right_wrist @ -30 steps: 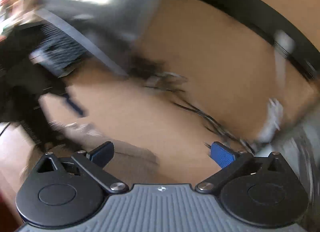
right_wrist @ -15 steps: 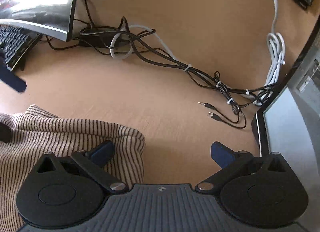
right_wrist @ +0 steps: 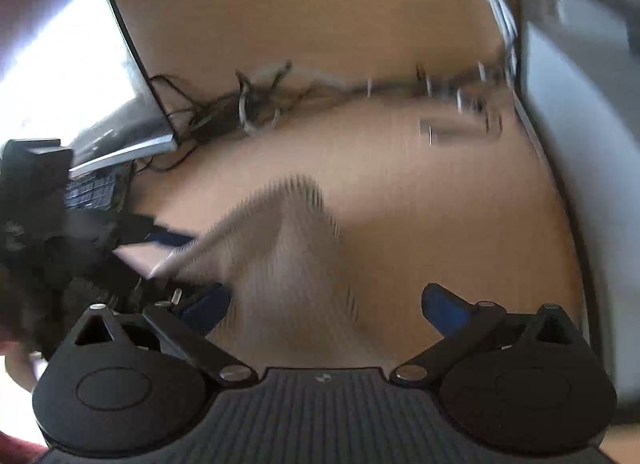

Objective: Fold clothes

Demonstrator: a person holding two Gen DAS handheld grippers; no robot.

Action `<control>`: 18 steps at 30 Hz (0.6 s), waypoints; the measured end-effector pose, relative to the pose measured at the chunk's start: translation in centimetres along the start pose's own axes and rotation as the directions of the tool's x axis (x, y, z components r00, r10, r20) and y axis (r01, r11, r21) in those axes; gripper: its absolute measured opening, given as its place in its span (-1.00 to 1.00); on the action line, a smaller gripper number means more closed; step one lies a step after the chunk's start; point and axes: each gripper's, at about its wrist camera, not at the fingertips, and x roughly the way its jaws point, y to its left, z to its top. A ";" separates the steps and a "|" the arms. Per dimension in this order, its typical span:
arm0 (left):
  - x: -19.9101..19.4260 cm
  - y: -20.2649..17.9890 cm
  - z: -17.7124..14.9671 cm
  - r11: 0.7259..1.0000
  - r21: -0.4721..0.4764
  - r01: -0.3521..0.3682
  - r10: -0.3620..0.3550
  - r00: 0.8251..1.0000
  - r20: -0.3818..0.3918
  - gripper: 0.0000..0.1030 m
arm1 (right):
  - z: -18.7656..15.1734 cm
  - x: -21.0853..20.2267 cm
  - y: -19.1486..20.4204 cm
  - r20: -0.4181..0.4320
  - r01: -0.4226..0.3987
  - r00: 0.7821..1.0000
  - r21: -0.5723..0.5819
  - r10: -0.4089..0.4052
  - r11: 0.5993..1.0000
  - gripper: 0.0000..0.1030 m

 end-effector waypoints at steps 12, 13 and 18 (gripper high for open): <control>-1.0 1.8 -2.3 0.967 -0.254 -0.036 0.045 0.999 0.026 0.85 | 0.0 4.1 -1.3 -0.059 -0.115 0.990 0.153 0.125 0.981 0.57; -1.2 2.1 -2.6 0.957 -0.287 -0.034 0.043 0.999 0.026 0.83 | 0.7 4.6 -0.8 -0.053 -0.107 0.992 0.116 0.113 0.987 0.57; -2.0 1.5 -4.4 0.932 -0.361 -0.042 0.054 0.998 0.023 0.82 | 4.0 8.0 1.8 -0.046 -0.098 0.994 -0.050 0.096 0.994 0.60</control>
